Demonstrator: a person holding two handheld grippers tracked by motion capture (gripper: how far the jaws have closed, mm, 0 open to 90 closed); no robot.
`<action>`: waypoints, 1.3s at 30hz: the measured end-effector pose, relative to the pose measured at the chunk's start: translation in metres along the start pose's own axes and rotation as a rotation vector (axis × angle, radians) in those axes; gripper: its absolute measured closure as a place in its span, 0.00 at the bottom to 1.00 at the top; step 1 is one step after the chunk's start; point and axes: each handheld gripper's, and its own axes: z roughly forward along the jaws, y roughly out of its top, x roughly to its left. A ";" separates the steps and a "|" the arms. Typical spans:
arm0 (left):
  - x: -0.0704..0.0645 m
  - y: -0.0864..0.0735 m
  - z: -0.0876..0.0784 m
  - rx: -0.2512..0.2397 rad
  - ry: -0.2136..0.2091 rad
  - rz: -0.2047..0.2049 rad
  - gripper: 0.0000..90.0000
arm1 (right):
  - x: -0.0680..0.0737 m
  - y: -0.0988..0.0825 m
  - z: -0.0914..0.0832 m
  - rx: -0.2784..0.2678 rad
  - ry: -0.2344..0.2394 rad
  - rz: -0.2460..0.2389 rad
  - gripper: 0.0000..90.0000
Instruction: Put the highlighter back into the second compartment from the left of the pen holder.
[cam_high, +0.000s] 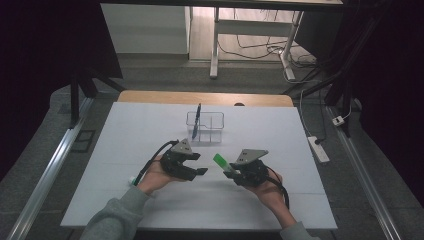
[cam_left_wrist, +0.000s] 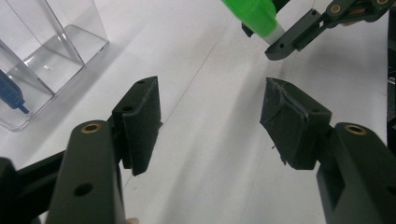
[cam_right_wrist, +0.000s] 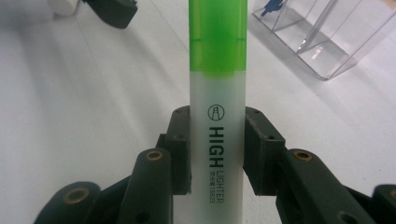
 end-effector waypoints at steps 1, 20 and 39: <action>0.000 0.000 0.000 0.001 0.002 0.001 0.42 | -0.001 0.000 0.000 -0.007 0.001 0.003 0.73; 0.002 -0.043 -0.040 -0.032 0.143 -0.070 0.42 | -0.006 -0.001 -0.008 -0.072 -0.046 0.057 0.73; 0.001 -0.111 -0.097 -0.094 0.288 -0.193 0.41 | -0.010 0.002 -0.011 -0.110 -0.070 0.085 0.73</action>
